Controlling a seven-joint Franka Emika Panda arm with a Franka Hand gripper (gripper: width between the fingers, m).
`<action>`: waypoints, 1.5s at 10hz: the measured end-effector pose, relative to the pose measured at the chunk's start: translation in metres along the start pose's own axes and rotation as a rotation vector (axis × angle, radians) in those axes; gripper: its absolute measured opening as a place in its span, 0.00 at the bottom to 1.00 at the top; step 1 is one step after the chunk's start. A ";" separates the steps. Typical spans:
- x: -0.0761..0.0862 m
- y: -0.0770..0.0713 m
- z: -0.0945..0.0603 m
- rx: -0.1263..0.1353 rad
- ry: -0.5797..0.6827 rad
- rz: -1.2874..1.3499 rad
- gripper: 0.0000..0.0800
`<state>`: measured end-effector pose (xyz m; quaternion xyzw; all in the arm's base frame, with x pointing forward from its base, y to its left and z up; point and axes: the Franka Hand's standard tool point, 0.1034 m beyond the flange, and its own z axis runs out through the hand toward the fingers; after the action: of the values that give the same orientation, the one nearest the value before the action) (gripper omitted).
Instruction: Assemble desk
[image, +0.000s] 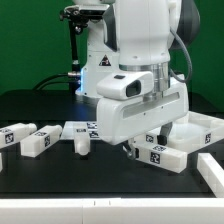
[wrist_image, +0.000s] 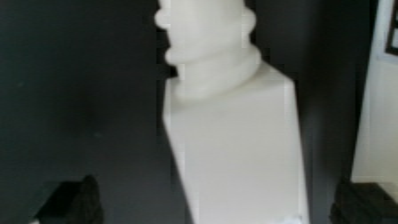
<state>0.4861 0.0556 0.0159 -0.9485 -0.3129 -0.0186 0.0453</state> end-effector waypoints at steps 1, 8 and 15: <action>0.000 0.000 0.000 0.000 0.000 0.000 0.81; -0.029 0.001 -0.012 -0.022 0.014 0.116 0.35; -0.081 -0.010 -0.029 -0.031 -0.009 0.274 0.36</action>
Offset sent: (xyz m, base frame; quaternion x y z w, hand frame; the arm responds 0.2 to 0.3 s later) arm 0.0000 0.0000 0.0000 0.0000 0.0000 0.0000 1.0000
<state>0.4147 0.0132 0.0406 -0.9830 -0.1804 -0.0128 0.0314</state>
